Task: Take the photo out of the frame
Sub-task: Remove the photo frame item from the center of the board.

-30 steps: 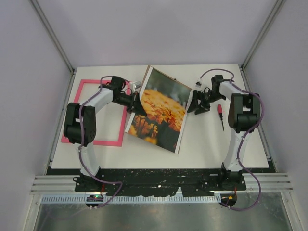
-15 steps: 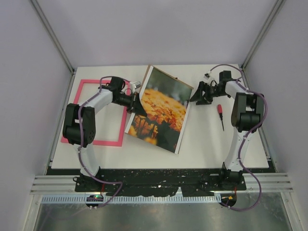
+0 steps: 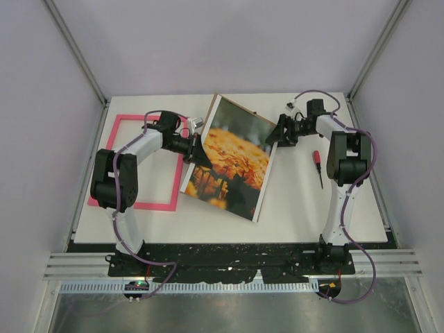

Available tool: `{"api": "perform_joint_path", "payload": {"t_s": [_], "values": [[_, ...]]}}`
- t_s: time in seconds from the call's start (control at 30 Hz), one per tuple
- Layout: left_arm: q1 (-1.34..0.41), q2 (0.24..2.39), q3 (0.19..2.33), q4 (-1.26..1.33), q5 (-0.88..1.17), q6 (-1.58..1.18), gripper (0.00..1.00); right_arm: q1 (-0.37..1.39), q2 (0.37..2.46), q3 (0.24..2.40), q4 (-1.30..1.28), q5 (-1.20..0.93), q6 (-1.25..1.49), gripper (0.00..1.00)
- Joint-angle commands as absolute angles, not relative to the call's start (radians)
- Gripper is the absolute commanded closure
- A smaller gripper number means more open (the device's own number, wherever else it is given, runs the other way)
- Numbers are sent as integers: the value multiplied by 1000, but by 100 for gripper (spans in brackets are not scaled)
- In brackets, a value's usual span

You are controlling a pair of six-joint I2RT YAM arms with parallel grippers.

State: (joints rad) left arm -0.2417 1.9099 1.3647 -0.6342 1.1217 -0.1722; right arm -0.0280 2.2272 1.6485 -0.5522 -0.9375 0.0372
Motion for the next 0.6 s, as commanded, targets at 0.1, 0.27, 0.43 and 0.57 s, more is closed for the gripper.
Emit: {"api": "perform_joint_path", "payload": {"t_s": [0.1, 0.27, 0.43, 0.57], "values": [[-239, 1902, 1371, -545, 1180, -172, 99, -15, 2099, 1620, -500, -900, 35, 31], [-241, 1922, 1367, -537, 1166, -184, 98, -12, 2060, 1600, -505, -885, 34, 31], [-239, 1930, 1365, -537, 1160, -189, 98, 0, 2026, 1594, -523, -815, 5, 31], [-239, 1931, 1364, -537, 1155, -190, 97, 40, 2017, 1592, -543, -799, -37, 32]]}}
